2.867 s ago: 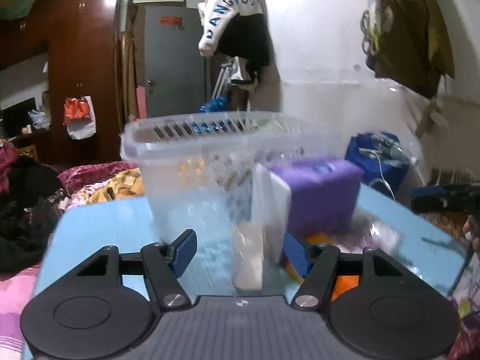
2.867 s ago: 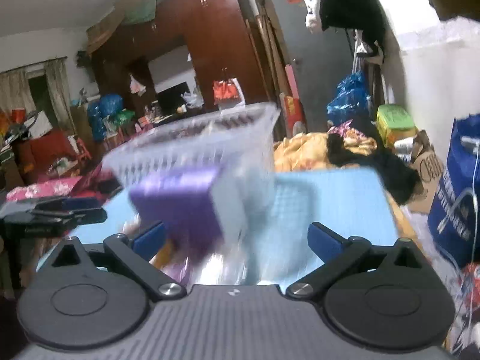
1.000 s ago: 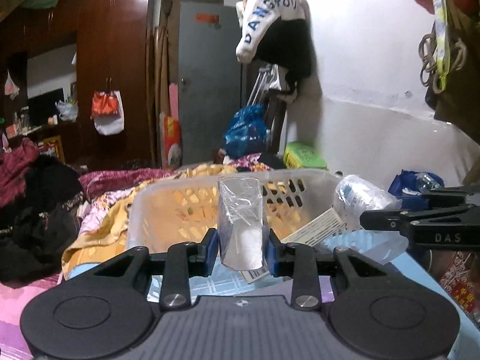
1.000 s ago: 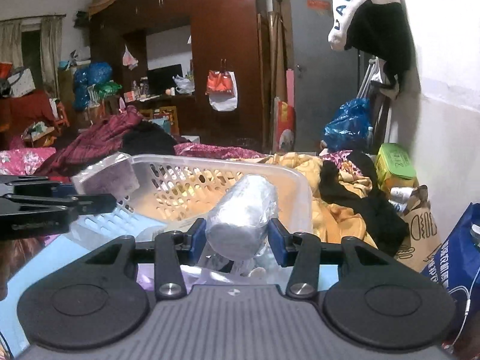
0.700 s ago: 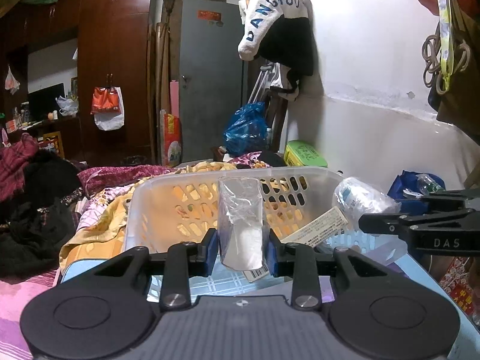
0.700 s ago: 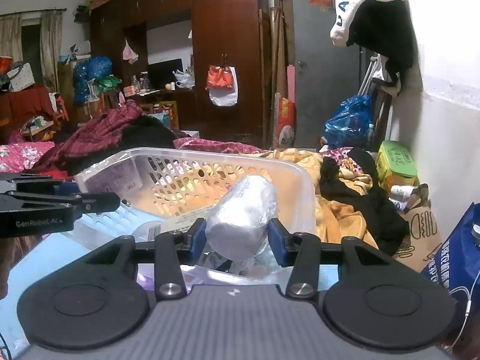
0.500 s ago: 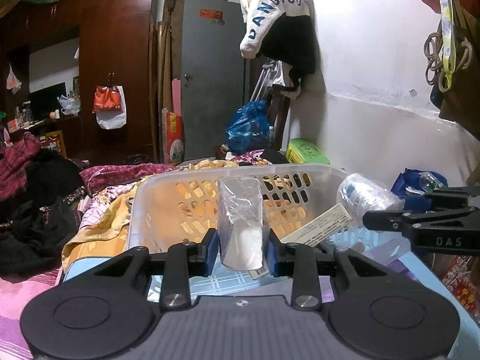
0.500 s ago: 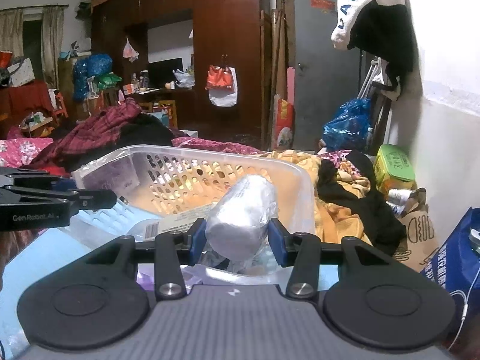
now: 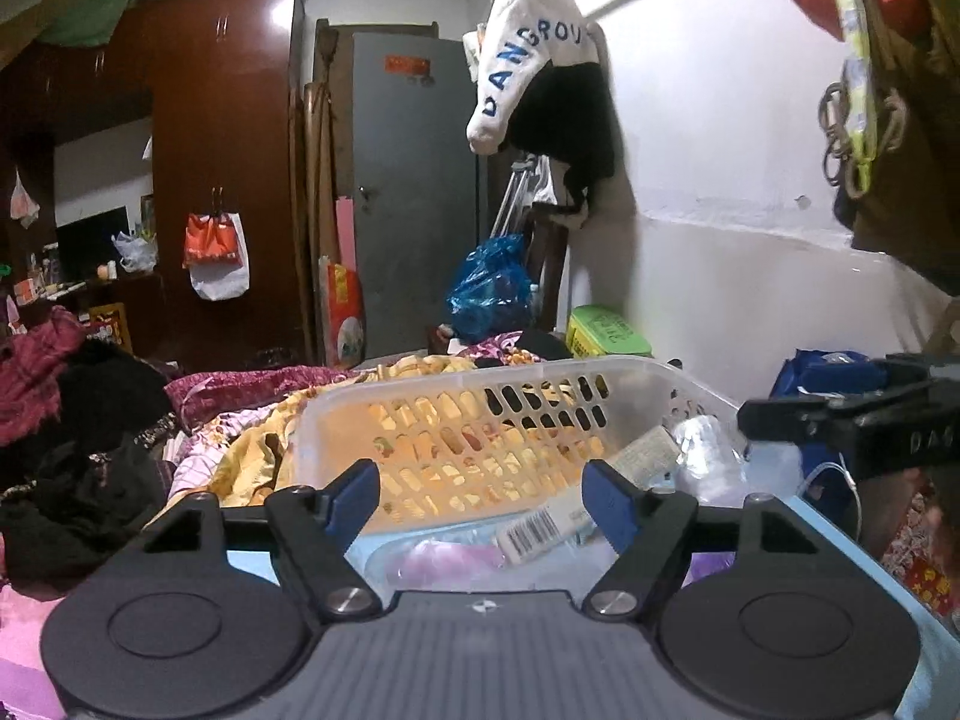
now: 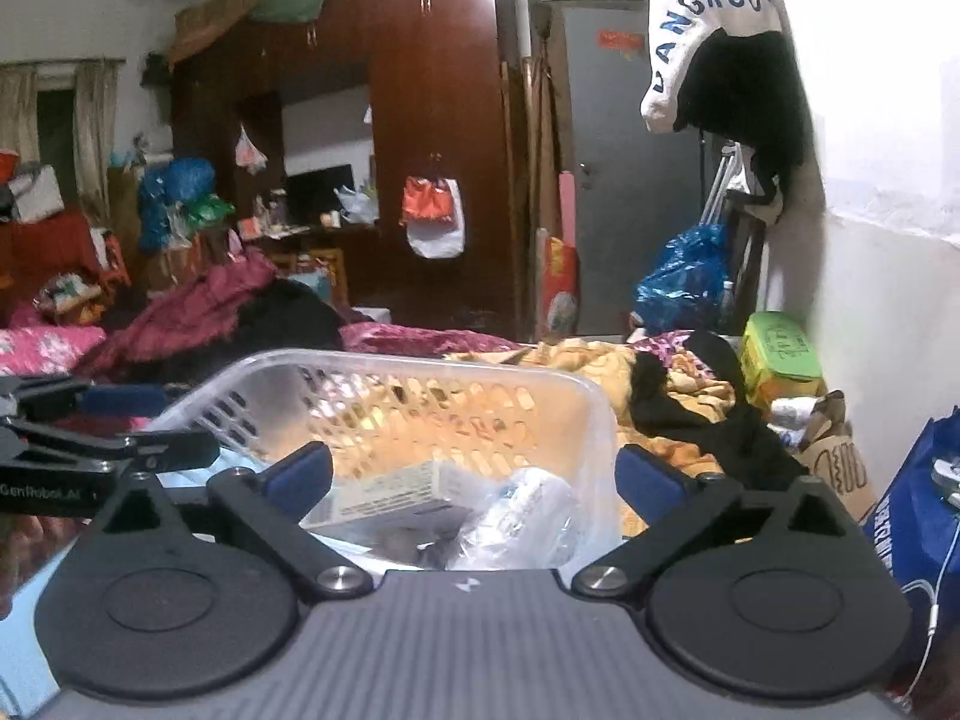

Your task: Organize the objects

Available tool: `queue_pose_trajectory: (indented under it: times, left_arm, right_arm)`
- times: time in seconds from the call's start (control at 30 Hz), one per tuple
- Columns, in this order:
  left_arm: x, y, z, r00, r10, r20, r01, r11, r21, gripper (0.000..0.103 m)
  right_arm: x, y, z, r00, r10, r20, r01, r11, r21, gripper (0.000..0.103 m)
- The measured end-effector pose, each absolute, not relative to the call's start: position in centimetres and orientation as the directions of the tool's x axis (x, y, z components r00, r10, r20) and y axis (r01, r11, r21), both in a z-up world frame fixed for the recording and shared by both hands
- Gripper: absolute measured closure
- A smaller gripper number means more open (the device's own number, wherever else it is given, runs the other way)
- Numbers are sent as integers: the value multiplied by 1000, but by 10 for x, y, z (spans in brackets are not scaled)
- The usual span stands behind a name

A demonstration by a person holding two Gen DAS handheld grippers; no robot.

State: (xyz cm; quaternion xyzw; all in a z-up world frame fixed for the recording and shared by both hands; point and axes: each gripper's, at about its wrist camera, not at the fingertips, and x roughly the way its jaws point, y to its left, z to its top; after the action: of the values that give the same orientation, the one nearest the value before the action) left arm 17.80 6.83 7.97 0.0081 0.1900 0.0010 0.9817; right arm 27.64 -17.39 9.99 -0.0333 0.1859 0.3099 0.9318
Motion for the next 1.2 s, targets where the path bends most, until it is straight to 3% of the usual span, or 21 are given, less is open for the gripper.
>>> queue_pose_trajectory:
  times: [0.33, 0.43, 0.73, 0.97, 1.0, 1.07, 1.2]
  left_arm:
    - [111, 58, 100, 937, 12, -350, 18, 996, 82, 25]
    - [96, 47, 89, 942, -30, -334, 55, 996, 66, 20]
    - [109, 5, -5, 870, -168, -464, 175, 984, -28, 20]
    - [124, 13, -24, 853, -174, -492, 141, 985, -103, 20]
    - [125, 11, -26, 852, -177, -494, 144, 984, -103, 20]
    - [125, 6, -28, 851, -171, -496, 144, 985, -93, 20]
    - [129, -2, -34, 841, -173, -512, 151, 985, -85, 20]
  right_arm:
    - [225, -209, 123, 730, 599, -329, -636, 771, -9, 0]
    - [213, -224, 126, 738, 600, -309, -633, 774, -7, 0]
    - [201, -219, 3, 578, 693, -431, -696, 694, 184, 1]
    - [207, -188, -24, 571, 676, -465, -717, 687, 119, 23]
    - [205, -187, -27, 574, 665, -478, -719, 689, 95, 28]
    - [206, -180, -35, 556, 656, -510, -727, 681, 83, 47]
    - [195, -201, -36, 570, 662, -488, -720, 688, 92, 51]
